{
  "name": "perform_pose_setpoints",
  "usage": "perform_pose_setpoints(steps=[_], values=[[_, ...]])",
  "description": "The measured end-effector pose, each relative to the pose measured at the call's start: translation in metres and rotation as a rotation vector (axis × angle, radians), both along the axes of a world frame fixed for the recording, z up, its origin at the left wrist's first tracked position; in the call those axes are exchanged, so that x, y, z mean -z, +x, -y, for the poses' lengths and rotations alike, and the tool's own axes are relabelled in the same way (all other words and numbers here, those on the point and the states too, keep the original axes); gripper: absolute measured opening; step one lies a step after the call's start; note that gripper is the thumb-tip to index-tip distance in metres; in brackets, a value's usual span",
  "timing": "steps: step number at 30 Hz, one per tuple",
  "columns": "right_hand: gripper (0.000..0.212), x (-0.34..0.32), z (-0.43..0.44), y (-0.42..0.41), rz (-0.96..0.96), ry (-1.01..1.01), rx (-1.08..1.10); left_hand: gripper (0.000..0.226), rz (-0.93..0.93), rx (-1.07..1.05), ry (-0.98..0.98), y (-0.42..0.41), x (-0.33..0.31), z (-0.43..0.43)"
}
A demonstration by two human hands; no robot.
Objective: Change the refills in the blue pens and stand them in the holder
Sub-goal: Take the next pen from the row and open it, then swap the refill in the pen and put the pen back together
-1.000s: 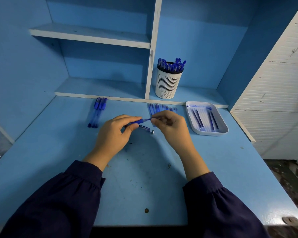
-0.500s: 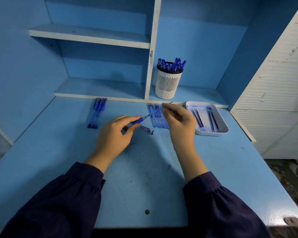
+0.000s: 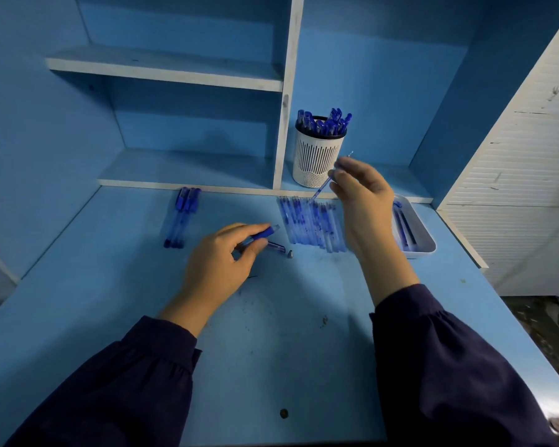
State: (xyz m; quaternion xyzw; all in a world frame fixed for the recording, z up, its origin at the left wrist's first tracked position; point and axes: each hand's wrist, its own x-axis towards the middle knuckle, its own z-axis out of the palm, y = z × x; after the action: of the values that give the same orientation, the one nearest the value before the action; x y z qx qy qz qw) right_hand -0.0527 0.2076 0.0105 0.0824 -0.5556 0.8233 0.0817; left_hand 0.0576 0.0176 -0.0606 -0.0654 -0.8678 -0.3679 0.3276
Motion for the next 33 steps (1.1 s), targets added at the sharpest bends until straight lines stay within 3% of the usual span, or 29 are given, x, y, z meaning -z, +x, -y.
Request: perform_pose_setpoints(steps=[8,18,27,33], values=[[0.025,0.002,0.029,-0.039,0.158,0.484,-0.417,0.028,-0.087,-0.061,0.044,-0.017,-0.003,0.006],[0.026,0.019,0.056,-0.054,-0.069,1.152,-0.301,0.028,-0.137,-0.097,0.029,-0.043,-0.002,0.019],[0.027,0.024,0.059,-0.054,-0.206,1.307,-0.213,0.028,-0.105,-0.066,0.002,-0.043,-0.002,0.019],[0.024,0.017,0.031,-0.046,-0.189,1.200,-0.153,0.028,-0.078,-0.019,-0.012,-0.040,-0.002,0.014]])
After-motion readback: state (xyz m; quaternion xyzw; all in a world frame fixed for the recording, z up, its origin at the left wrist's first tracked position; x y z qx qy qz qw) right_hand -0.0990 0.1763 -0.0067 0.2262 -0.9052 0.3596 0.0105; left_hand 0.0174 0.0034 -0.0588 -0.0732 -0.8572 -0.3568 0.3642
